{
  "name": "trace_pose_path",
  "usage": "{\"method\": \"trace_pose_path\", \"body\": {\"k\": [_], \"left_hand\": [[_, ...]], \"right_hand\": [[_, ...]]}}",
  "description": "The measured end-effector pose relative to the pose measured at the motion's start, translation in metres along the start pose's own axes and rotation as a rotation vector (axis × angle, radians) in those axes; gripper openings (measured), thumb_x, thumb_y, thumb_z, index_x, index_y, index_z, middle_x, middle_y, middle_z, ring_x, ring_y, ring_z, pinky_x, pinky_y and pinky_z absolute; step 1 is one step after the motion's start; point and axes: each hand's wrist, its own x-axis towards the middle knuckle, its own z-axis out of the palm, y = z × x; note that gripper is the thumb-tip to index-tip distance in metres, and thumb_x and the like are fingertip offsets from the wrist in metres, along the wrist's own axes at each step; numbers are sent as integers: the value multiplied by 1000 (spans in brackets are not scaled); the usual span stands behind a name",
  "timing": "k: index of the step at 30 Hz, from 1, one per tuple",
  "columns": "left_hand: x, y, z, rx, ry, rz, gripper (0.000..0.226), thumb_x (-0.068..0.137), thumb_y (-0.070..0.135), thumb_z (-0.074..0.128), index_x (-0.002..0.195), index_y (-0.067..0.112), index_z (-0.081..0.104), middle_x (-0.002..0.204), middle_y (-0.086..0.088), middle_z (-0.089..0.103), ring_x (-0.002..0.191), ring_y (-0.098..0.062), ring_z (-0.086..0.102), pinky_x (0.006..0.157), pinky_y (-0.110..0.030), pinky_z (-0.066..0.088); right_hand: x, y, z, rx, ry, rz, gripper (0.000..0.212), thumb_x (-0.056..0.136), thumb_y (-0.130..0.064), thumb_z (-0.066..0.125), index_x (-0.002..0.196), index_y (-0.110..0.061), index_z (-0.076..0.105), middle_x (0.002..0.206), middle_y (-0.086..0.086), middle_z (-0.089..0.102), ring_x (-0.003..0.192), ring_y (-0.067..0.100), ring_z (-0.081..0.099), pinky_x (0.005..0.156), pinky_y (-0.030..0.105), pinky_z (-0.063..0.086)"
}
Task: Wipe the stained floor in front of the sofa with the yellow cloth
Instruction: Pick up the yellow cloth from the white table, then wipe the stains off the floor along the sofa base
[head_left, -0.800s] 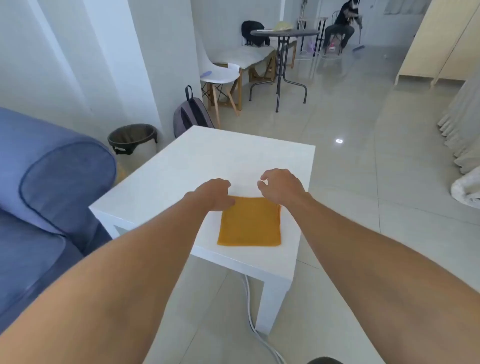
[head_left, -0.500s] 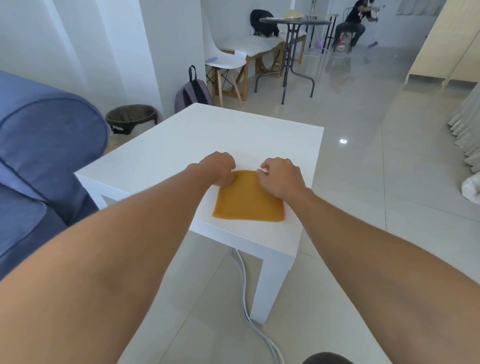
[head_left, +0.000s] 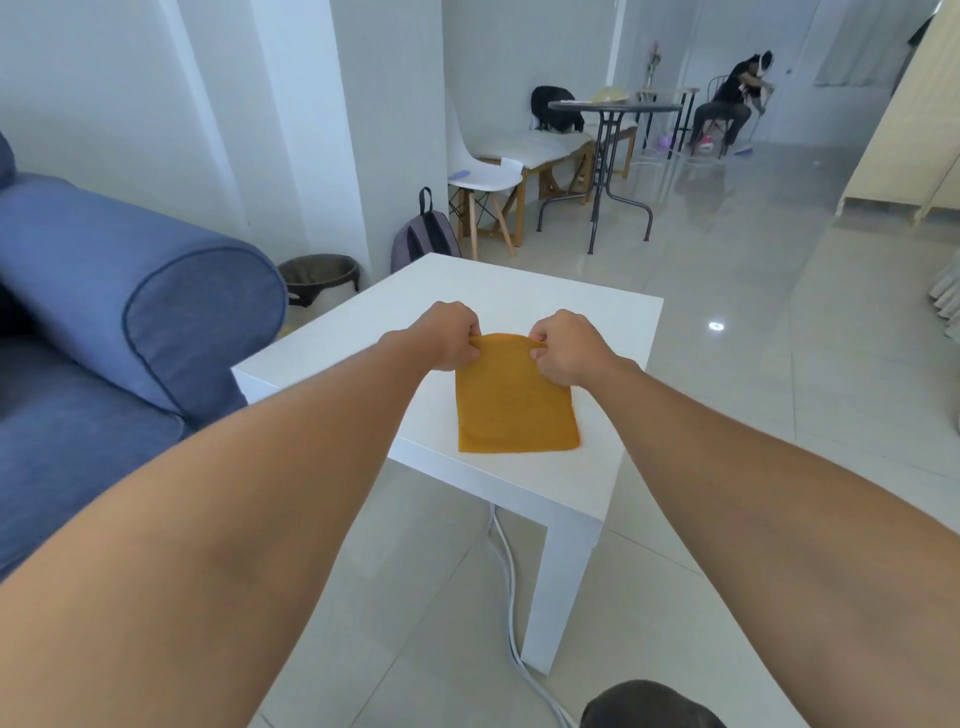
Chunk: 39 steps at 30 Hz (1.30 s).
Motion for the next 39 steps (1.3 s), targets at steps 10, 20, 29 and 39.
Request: {"method": "trace_pose_path", "body": {"k": [10, 20, 29, 39], "left_hand": [[-120, -70, -100, 17, 261, -149, 26, 93, 15, 58, 116, 5, 64, 113, -10, 63, 103, -28, 57, 82, -33, 45], [-315, -210, -144, 36, 397, -533, 27, 90, 16, 64, 116, 6, 64, 119, -12, 64, 106, -28, 57, 84, -34, 44], [-484, -297, -133, 30, 351, -923, 34, 86, 17, 70, 118, 9, 66, 121, -11, 63, 114, -30, 56, 87, -32, 43], [-612, -379, -18, -100, 104, -1173, 26, 82, 24, 73, 106, 15, 71, 94, -5, 67, 76, -19, 56, 79, -30, 47]], "right_hand": [[-32, -147, -18, 38, 86, -234, 23, 100, -19, 49, 118, -13, 63, 109, 11, 63, 96, 28, 58, 79, 36, 46], [-94, -357, 47, 90, -75, -661, 26, 98, -18, 51, 117, -8, 66, 120, 15, 66, 112, 36, 59, 88, 37, 47], [-181, -500, 160, 116, -348, -946, 26, 99, -19, 50, 119, -9, 63, 121, 15, 60, 114, 35, 56, 88, 36, 44], [-267, -552, 324, 26, -667, -1076, 27, 96, -19, 54, 121, -17, 64, 115, 9, 61, 104, 32, 59, 91, 48, 53]]}}
